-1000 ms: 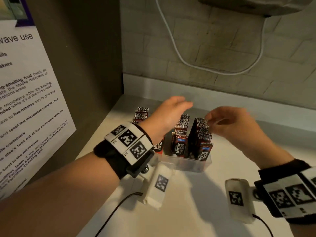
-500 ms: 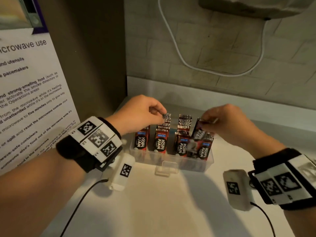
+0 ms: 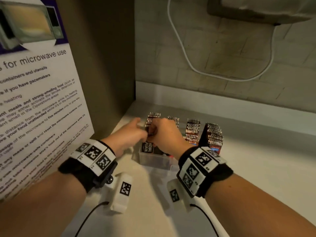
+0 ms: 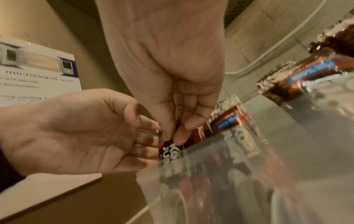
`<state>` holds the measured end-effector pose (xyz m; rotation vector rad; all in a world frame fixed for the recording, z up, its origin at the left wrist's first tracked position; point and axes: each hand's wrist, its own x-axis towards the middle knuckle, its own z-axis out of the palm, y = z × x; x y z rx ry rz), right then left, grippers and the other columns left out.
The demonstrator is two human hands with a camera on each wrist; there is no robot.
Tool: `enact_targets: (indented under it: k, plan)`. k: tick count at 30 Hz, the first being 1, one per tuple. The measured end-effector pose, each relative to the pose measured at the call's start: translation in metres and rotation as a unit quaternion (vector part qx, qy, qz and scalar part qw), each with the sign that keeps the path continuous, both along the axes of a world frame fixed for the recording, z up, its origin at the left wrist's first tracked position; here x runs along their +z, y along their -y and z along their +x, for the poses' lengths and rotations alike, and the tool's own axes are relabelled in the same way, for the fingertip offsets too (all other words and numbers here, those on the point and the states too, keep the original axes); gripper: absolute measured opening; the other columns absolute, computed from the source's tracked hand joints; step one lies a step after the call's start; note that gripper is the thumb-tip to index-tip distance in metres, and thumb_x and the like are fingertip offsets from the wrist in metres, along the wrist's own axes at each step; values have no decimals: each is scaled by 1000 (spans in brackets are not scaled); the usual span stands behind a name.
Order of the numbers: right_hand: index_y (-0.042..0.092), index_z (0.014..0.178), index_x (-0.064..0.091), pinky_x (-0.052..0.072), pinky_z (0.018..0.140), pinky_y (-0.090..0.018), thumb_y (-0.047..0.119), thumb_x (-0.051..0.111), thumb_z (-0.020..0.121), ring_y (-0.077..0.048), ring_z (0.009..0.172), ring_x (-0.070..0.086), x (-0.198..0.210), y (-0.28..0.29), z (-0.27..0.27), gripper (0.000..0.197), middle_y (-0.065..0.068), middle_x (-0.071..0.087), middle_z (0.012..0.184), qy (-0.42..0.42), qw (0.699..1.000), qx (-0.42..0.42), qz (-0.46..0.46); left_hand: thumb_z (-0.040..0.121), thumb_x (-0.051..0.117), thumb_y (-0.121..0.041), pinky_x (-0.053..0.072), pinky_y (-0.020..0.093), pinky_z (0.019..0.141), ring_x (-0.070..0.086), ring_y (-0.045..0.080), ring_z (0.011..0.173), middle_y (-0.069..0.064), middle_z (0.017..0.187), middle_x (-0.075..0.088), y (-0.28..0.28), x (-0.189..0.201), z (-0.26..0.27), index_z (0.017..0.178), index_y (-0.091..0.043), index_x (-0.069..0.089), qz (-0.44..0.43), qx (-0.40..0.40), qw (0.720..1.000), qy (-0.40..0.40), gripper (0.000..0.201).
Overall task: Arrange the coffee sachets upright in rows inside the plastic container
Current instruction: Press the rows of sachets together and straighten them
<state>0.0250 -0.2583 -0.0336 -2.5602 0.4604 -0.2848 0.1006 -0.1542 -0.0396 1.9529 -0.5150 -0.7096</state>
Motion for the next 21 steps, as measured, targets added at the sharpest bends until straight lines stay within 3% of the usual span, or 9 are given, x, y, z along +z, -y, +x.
enact_targets:
  k: [3, 5, 7, 10, 13, 14, 17, 21]
  plan:
    - [19, 70, 53, 42, 63, -27, 9, 69, 79, -21, 74, 57, -5, 0, 3, 21, -8, 68, 84, 8, 999, -27, -23, 77, 51, 12, 49, 46, 94, 61, 33, 110, 14, 116, 65, -4, -17, -7, 118, -15, 53, 12, -57, 997, -45, 49]
    - [13, 84, 54, 45, 67, -30, 12, 73, 78, -25, 81, 59, -5, 0, 1, 20, -11, 66, 92, 17, 999, -43, -26, 79, 53, 9, 51, 51, 94, 66, 34, 103, 15, 108, 70, -2, -27, -10, 117, -17, 57, 3, -78, 995, -66, 46]
    - [9, 99, 49, 49, 70, -35, 15, 76, 77, -30, 87, 61, -5, -2, -2, 35, -13, 65, 96, 26, 998, -58, -26, 77, 55, 0, 51, 56, 92, 67, 35, 101, 15, 106, 71, 1, -35, -8, 122, -17, 56, -8, -80, 994, -73, 49]
    - [13, 91, 51, 46, 65, -31, 18, 75, 76, -29, 84, 63, -6, 0, -5, 28, -10, 66, 91, 32, 996, -75, -37, 83, 47, 9, 51, 50, 94, 65, 31, 104, 15, 109, 69, 6, -38, -8, 120, -16, 56, -13, -68, 996, -55, 46]
    - [15, 72, 58, 46, 60, -28, 19, 70, 77, -24, 71, 63, -13, 2, -8, 13, -7, 64, 77, -23, 996, -68, -59, 87, 43, 14, 50, 45, 97, 63, 30, 105, 14, 108, 67, 8, -34, -11, 101, -25, 59, -15, -50, 997, -60, 44]
    - [13, 72, 62, 45, 58, -27, 21, 69, 78, -22, 67, 61, -17, 1, -8, 12, -7, 64, 75, -48, 996, -57, -59, 89, 46, 11, 49, 43, 98, 62, 28, 105, 12, 107, 67, 9, -33, -11, 101, -24, 59, -20, -46, 996, -67, 39]
    - [12, 86, 72, 46, 60, -27, 28, 64, 84, -19, 67, 62, -27, -4, -7, 18, -5, 67, 78, -94, 994, -6, -49, 92, 47, 4, 48, 44, 99, 61, 27, 107, 11, 112, 66, 10, -36, -8, 122, -18, 54, -13, -37, 997, -66, 38]
    - [14, 89, 73, 44, 58, -24, 28, 60, 88, -18, 67, 60, -29, -3, -6, 20, -5, 68, 80, -93, 994, 4, -62, 89, 47, -1, 49, 48, 99, 60, 25, 111, 5, 118, 65, 13, -43, -3, 138, -31, 44, -15, -32, 998, -56, 57]
